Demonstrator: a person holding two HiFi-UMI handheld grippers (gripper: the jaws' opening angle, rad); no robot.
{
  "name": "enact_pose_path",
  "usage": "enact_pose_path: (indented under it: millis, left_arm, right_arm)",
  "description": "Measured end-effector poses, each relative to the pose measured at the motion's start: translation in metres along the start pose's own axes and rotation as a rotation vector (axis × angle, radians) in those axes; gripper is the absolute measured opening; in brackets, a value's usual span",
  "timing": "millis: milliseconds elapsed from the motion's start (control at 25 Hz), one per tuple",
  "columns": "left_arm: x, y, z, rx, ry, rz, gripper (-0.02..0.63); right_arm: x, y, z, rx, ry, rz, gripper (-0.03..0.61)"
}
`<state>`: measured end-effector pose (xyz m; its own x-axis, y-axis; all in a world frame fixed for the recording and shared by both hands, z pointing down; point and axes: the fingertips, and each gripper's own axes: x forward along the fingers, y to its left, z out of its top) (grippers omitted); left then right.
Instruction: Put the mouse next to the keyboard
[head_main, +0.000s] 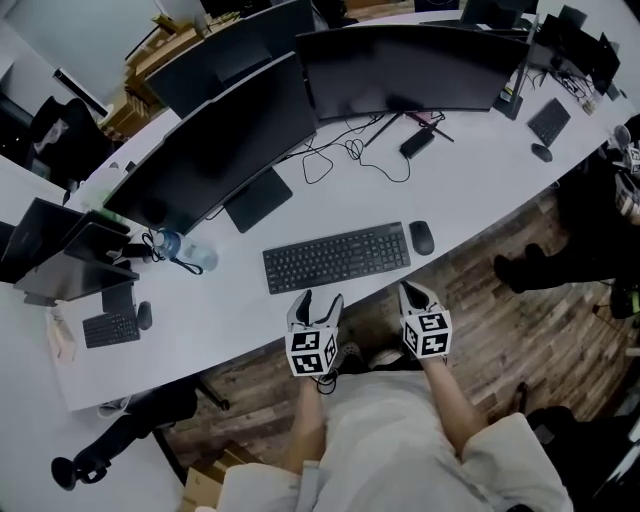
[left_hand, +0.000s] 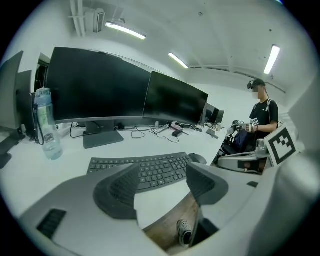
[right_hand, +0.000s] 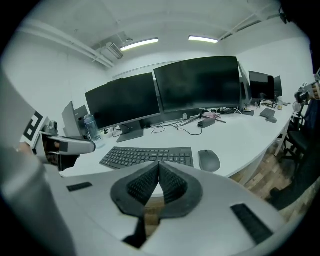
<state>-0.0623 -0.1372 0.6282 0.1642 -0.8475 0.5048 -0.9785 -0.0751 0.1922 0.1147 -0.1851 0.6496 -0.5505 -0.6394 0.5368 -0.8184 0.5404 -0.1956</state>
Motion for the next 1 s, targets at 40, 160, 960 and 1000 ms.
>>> enact_pose_path:
  millis: [40, 160, 960, 1000]
  left_arm:
    - [-0.005, 0.005, -0.002, -0.001, -0.003, 0.002, 0.299]
    - [-0.016, 0.012, -0.010, -0.007, -0.006, 0.001, 0.299]
    - [-0.057, 0.004, -0.030, 0.011, -0.014, -0.085, 0.299]
    - [-0.058, 0.004, -0.029, 0.011, -0.020, -0.087, 0.298]
  right_arm:
    - [-0.002, 0.003, -0.001, 0.001, -0.004, -0.011, 0.005]
    - [-0.009, 0.008, -0.007, 0.010, -0.013, -0.044, 0.005]
    - [-0.040, 0.045, -0.039, 0.037, -0.072, -0.140, 0.005]
    - [-0.040, 0.047, -0.039, 0.033, -0.074, -0.136, 0.005]
